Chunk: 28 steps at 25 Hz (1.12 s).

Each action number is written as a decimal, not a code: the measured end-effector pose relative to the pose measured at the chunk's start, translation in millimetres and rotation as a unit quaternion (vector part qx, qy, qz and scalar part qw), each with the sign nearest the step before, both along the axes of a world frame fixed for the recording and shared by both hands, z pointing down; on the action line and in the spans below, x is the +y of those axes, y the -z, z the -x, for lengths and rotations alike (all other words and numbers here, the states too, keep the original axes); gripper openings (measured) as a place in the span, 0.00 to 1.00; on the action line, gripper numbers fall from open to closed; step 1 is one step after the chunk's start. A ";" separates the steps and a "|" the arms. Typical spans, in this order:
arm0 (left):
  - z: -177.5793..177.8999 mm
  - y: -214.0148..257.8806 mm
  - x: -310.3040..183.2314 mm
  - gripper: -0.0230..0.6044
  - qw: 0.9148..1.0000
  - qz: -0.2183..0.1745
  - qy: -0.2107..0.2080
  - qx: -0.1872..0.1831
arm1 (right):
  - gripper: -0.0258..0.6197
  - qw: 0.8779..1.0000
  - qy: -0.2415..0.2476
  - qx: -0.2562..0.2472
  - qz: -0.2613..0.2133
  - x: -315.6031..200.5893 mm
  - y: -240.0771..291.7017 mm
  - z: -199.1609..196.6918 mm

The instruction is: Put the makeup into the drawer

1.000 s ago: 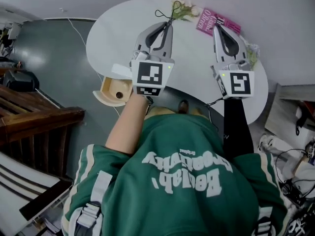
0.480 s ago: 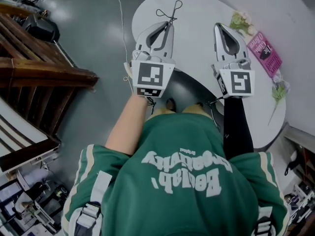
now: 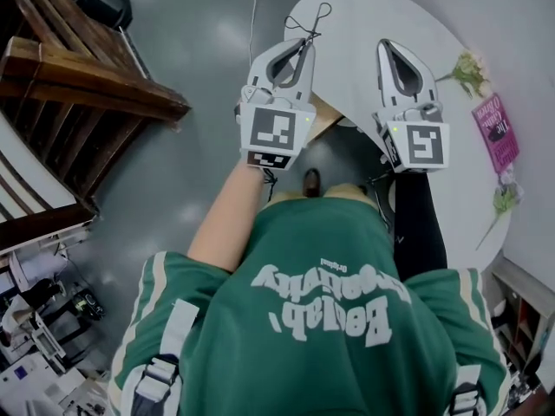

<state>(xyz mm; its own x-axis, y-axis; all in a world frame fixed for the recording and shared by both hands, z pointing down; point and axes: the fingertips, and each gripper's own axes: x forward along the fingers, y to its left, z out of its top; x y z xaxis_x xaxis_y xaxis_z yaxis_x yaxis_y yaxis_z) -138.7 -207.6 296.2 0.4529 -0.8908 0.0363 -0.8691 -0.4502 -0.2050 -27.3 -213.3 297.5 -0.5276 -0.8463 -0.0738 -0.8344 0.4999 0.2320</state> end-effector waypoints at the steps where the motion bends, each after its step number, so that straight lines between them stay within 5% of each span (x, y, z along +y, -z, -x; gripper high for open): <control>1: 5.1 -7.5 -1.4 0.09 1.000 0.006 0.000 -0.003 | 0.05 1.000 0.002 0.002 0.001 -0.9 -0.7 4.9; 6: 30.5 -101.0 -10.0 0.09 0.993 0.115 0.006 -0.001 | 0.05 1.000 0.001 0.014 0.011 -0.4 -8.7 18.9; 14: 41.5 -272.7 14.9 0.09 0.953 0.298 -0.001 -0.056 | 0.05 0.999 -0.021 0.027 0.026 1.7 -18.7 4.9; 23: 50.8 -357.2 30.6 0.09 0.914 0.398 0.016 -0.081 | 0.05 0.998 -0.021 0.041 0.035 8.3 -27.0 4.0; 28: 52.3 -363.5 32.7 0.09 0.912 0.399 0.017 -0.094 | 0.05 0.998 -0.022 0.045 0.034 10.8 -24.5 2.3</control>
